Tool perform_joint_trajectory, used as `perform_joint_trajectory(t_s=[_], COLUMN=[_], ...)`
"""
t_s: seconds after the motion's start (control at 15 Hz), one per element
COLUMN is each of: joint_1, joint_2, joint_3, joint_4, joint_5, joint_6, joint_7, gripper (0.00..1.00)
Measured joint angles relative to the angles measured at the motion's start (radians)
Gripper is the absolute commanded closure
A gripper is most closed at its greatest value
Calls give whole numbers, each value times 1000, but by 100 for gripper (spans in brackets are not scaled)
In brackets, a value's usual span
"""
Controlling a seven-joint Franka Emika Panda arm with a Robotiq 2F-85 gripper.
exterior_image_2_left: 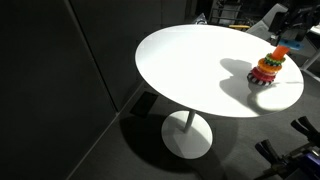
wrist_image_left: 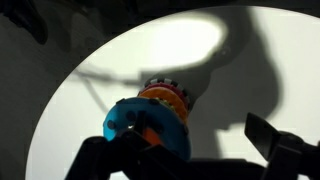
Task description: Put the blue ring on the stack
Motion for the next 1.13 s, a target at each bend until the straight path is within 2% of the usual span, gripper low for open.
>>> perform_joint_trajectory(t_s=[1.13], joint_1=[0], joint_2=[-4], joint_3=[-7], joint_4=[-6], joint_5=[9], joint_6=[13], joint_7=[-10], gripper=[0])
